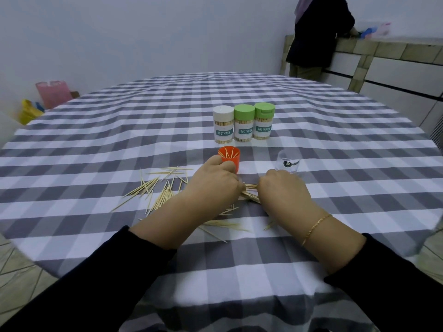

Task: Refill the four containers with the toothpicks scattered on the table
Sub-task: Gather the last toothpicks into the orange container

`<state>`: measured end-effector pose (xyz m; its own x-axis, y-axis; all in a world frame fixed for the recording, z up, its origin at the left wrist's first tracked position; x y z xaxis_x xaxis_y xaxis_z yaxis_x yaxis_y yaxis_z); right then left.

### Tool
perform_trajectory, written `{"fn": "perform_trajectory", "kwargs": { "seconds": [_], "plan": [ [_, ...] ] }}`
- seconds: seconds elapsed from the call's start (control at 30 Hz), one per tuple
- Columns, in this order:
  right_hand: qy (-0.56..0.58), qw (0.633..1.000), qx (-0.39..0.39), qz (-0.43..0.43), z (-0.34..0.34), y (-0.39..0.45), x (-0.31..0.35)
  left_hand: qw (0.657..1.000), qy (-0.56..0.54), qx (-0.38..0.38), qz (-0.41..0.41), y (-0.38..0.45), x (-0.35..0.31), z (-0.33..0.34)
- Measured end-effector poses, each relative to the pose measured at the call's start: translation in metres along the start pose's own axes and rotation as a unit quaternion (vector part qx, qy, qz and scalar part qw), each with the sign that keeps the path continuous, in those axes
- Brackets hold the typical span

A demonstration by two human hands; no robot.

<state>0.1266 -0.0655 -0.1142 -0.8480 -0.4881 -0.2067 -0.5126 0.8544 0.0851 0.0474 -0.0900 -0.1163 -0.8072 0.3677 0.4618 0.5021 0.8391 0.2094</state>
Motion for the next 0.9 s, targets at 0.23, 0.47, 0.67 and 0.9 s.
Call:
{"fn": "perform_trajectory", "kwargs": {
  "seconds": [0.23,0.47,0.67,0.9],
  "plan": [
    [0.031,0.999,-0.009,0.008,0.003,0.003,-0.009,0.995,-0.075,-0.064,-0.022,-0.005,0.025,-0.003],
    [0.030,0.999,-0.008,-0.008,0.004,0.008,-0.013,0.881,-0.393,-0.091,-0.249,-0.011,0.076,0.005],
    [0.009,1.000,-0.015,-0.022,0.003,0.007,-0.005,0.645,-0.631,-0.203,-0.380,-0.010,0.096,0.014],
    [0.004,0.999,-0.019,-0.032,0.002,0.008,-0.004,0.554,-0.679,-0.225,-0.426,0.002,0.089,0.031]
  ]
}}
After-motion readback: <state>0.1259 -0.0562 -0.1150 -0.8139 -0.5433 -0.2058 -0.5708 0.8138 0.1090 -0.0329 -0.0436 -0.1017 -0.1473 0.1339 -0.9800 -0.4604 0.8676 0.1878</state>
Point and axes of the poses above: each hand's wrist, its own y-axis towards the middle knuckle, its own z-axis out of the palm, x = y × z, the point moved 7 cm from there along y, towards the middle knuckle, and after that the axes turned 3 degrees about z, right-handed, at the moved point
